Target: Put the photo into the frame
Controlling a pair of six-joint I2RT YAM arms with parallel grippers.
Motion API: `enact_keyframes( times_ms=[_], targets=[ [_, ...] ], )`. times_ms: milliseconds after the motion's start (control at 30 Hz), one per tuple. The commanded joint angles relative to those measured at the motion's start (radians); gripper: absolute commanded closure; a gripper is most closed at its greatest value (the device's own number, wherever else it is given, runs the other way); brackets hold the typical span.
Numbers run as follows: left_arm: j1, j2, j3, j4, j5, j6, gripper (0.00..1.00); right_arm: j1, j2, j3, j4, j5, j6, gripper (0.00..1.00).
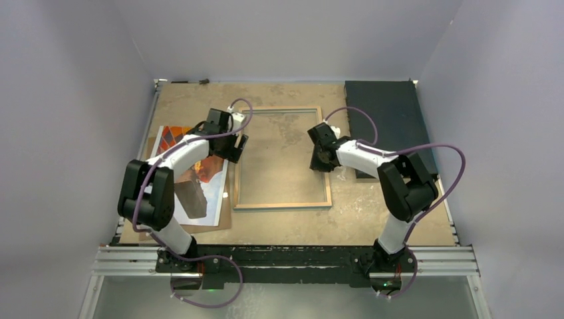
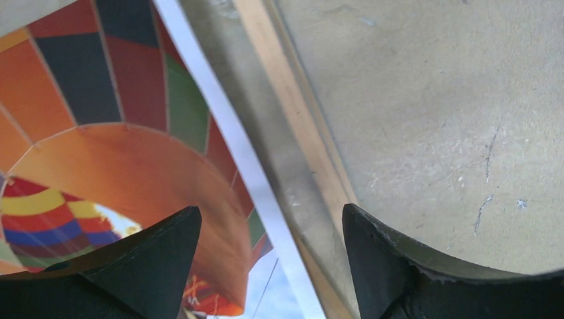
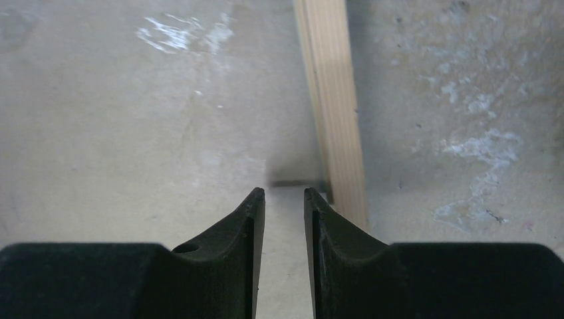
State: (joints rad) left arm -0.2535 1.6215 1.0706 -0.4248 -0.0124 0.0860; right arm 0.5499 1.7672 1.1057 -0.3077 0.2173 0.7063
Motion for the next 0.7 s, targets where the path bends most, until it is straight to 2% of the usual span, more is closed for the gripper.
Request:
enact_keyframes(
  times_ms=[0, 233, 433, 667],
  targets=[
    [-0.03, 0.05, 0.013, 0.073, -0.065, -0.019, 0.26, -0.016, -0.015, -0.046, 0.032, 0.022, 0.038, 0.7],
    [-0.043, 0.117, 0.023, 0.092, -0.017, -0.039, 0.35, -0.058, -0.102, -0.149, 0.027, 0.069, 0.07, 0.71],
    [-0.075, 0.153, 0.034, 0.079, 0.103, -0.07, 0.35, -0.09, -0.143, -0.19, 0.036, 0.07, 0.067, 0.71],
    [-0.073, 0.129, 0.074, 0.034, 0.1, -0.054, 0.34, -0.067, -0.189, -0.185, 0.07, 0.055, 0.054, 0.66]
  ],
)
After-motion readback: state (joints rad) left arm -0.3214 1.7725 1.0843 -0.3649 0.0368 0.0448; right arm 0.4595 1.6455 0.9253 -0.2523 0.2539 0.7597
